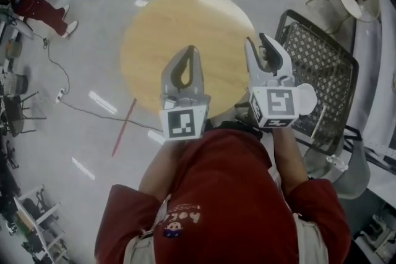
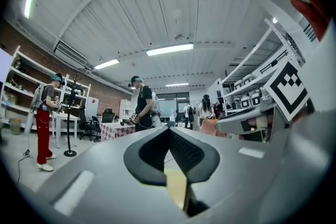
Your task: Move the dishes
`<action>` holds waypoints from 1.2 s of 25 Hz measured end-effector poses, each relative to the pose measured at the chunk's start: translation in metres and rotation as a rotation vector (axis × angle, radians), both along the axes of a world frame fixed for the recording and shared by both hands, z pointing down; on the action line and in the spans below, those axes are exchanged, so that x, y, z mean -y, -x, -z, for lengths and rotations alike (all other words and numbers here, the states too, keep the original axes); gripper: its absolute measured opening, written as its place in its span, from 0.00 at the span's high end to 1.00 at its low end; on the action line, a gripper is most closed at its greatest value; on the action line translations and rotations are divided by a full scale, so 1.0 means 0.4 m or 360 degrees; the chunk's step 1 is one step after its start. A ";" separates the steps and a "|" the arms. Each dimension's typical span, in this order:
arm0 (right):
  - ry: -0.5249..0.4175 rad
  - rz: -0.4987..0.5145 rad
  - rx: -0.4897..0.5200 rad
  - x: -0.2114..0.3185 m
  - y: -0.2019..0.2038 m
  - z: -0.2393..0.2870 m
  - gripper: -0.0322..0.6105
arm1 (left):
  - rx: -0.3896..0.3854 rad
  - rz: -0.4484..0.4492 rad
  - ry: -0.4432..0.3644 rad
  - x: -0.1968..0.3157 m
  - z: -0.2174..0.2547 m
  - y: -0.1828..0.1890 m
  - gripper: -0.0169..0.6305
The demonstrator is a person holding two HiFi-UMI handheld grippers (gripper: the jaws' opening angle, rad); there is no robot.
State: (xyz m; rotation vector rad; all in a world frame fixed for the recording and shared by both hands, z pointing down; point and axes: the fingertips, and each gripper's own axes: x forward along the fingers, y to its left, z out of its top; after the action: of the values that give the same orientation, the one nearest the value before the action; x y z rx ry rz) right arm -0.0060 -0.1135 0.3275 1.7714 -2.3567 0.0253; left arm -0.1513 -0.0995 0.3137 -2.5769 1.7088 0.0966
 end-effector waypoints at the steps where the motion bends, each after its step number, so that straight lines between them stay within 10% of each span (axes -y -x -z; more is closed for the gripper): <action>1: -0.0004 0.0025 -0.0003 0.003 0.027 0.001 0.75 | -0.0003 0.0024 0.0001 0.000 0.000 0.025 0.96; 13: -0.0067 0.0216 -0.0001 0.018 0.212 0.016 0.75 | -0.0021 0.0260 -0.0030 -0.006 0.012 0.218 0.96; 30: -0.0082 0.0260 -0.0040 0.014 0.262 0.003 0.92 | -0.0010 0.0282 -0.0039 -0.009 0.017 0.242 0.96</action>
State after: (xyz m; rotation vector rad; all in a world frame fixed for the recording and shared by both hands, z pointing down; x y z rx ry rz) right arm -0.1110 -0.1192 0.3264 1.5850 -2.4969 -0.0811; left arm -0.2479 -0.0959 0.3070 -2.3981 1.9155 0.1180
